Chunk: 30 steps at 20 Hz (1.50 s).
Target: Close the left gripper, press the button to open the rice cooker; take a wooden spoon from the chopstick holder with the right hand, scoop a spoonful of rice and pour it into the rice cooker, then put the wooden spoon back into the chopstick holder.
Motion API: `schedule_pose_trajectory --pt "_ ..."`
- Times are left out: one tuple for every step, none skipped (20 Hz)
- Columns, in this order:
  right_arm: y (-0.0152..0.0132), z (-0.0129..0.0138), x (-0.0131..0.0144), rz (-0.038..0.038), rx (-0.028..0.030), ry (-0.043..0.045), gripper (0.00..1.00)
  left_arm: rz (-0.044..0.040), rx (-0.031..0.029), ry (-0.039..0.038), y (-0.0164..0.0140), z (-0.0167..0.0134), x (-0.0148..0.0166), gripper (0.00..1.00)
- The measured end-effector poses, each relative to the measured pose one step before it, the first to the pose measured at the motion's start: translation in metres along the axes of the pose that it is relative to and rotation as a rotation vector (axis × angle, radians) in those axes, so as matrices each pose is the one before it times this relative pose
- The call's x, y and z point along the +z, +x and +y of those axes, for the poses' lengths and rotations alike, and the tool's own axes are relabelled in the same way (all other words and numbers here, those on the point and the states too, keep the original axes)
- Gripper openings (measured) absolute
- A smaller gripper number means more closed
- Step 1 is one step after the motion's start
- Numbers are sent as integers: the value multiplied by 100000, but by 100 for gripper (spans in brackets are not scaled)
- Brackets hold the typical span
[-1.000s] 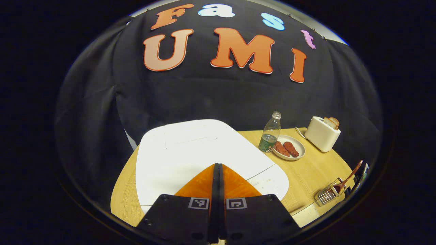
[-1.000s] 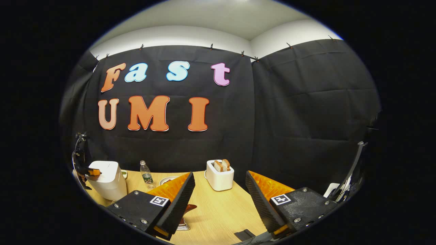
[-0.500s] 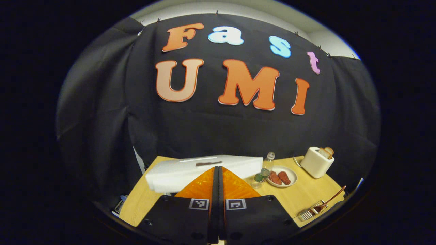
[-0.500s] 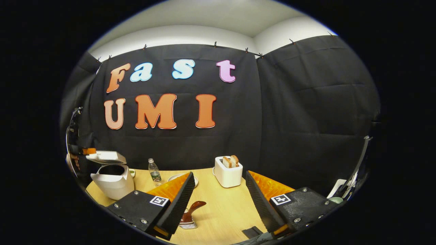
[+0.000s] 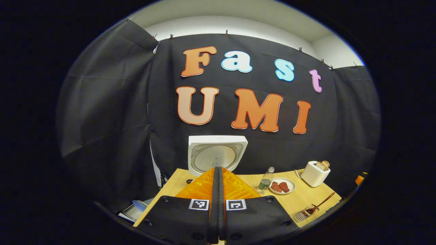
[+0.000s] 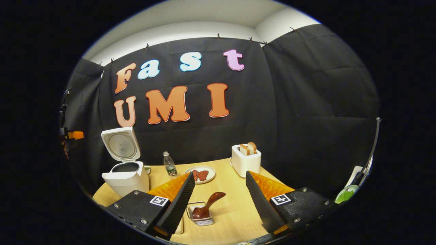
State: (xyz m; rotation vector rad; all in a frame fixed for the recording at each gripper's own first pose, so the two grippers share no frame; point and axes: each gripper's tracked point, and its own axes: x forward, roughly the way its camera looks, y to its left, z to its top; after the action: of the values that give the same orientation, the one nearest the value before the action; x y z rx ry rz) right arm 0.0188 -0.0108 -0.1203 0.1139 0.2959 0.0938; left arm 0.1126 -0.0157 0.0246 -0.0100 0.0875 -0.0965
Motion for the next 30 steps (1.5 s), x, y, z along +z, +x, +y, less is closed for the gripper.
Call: schedule_pose_trajectory --pt "625 39 -1118 1601 1196 1637 93 -152 860 -378 -909 577 77 5" --pt "671 -16 -1080 2121 826 1513 94 -619 723 -571 -926 447 231 5" --pt "695 8 -1045 2052 834 1594 94 -701 815 -218 -959 329 140 5" --pt "732 42 -879 2067 944 1873 94 -785 1501 98 -814 599 424 4" --pt "696 41 -876 1801 1019 1265 94 -944 1438 244 -811 515 304 5" --pt "736 -223 -883 1866 199 972 94 -937 1343 -64 -753 485 397 6" --pt "674 -258 -977 2169 277 1384 94 -691 865 -536 -626 291 309 4" --pt "721 -127 -774 2069 756 2038 95 -484 767 -673 -607 143 169 5" --pt "555 -48 -680 1765 453 2435 94 -238 786 -488 -550 323 190 5" --pt "693 -187 -542 1557 268 2414 95 -219 590 -642 -516 291 -63 5" --pt "649 -322 -736 1811 -402 1431 95 -240 890 -350 -526 321 80 5" --pt "644 -333 -540 1180 -95 1382 95 -286 1394 69 -428 512 95 5" --pt "501 -38 -624 1981 703 1996 95 -10 1470 362 -213 515 2 6" --pt "595 114 -367 1976 1188 2990 94 284 1445 387 -314 299 -265 5" --pt "365 96 -446 1465 1013 3315 93 105 1234 77 -266 424 -84 5" --pt "372 31 -205 1083 905 3165 92 434 1110 -107 -220 271 -209 5" --pt "422 -86 -224 1211 94 2548 88 -119 1461 -12 -520 392 -26 5" --pt "397 -148 -306 1229 -353 1596 86 -281 1595 -99 206 514 111 5" --pt "493 -54 -238 1300 88 687 80 -10 1650 -66 -55 534 141 5" --pt "358 78 -110 457 254 13 76 -814 1184 -121 -234 316 66 7" --pt "325 40 12 -18 -41 -162 70 -796 783 14 -92 140 197 6" --pt "450 56 188 -73 335 251 68 -650 2804 853 -160 633 -46 15" --pt "88 205 105 179 527 824 63 -576 -403 533 33 61 272 22" --pt "38 74 -125 882 251 1044 60 -734 1201 513 -426 191 69 34" --pt "204 122 -142 1098 294 1268 54 -389 601 380 111 164 105 42" --pt "151 65 -21 -576 -407 925 51 -806 963 22 -197 113 135 40" --pt "64 105 260 -1205 -70 7 47 -637 772 -22 3 221 104 46" --pt "35 240 92 -574 68 -379 46 -613 1327 -164 -209 409 206 46" --pt "75 118 -28 195 -61 -207 41 -342 -874 -674 327 -42 -65 46" --pt "-157 363 -106 716 1056 628 37 -6 -711 -490 -361 -268 -58 64"
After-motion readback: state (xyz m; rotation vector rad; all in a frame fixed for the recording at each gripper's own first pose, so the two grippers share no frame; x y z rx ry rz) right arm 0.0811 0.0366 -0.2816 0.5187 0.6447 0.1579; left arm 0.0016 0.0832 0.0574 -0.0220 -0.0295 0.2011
